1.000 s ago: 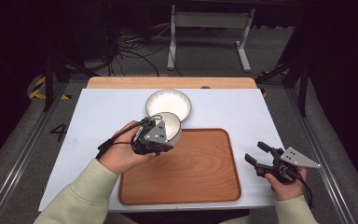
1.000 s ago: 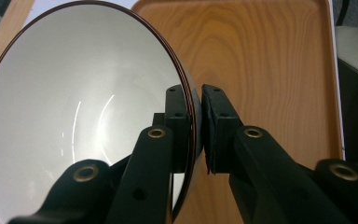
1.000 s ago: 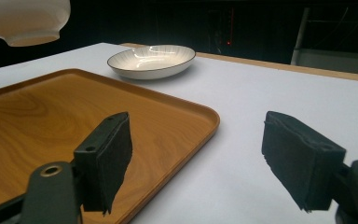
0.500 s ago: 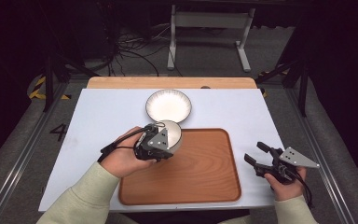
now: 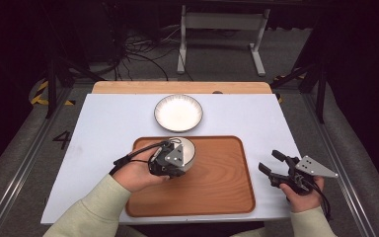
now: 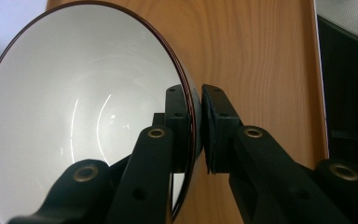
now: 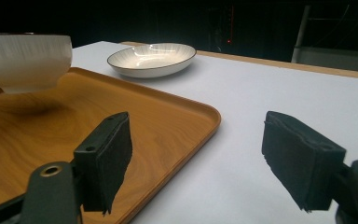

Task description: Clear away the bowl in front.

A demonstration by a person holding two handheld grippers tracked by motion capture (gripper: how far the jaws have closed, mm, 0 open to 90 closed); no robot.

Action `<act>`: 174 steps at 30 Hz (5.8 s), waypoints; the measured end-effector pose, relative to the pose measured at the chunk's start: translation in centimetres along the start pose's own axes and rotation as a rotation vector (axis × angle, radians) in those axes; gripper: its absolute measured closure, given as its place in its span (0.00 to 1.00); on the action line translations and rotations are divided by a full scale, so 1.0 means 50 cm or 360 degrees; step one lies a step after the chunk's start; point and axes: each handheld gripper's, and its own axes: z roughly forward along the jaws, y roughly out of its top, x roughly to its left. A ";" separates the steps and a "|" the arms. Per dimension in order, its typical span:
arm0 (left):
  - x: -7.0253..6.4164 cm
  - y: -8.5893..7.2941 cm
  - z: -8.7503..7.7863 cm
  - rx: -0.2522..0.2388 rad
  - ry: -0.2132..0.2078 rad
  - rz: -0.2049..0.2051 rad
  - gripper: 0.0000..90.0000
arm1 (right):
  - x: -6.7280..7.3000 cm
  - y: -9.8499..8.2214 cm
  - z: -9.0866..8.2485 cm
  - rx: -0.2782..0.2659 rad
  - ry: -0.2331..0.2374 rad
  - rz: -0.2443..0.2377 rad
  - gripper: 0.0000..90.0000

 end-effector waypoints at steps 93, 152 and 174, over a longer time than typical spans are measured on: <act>-0.013 -0.130 -0.065 -0.0550 0.0141 -0.0549 0.60 | -0.010 0.025 0.047 -0.0013 0.0055 -0.0014 0.24; -0.027 -0.379 -0.078 -0.0940 0.0571 -0.0941 0.17 | -0.036 0.018 0.032 -0.0038 0.0028 -0.0027 0.12; -0.036 -0.436 -0.044 -0.0922 0.0616 -0.1018 0.15 | -0.041 0.008 0.036 -0.0032 0.0019 -0.0016 0.12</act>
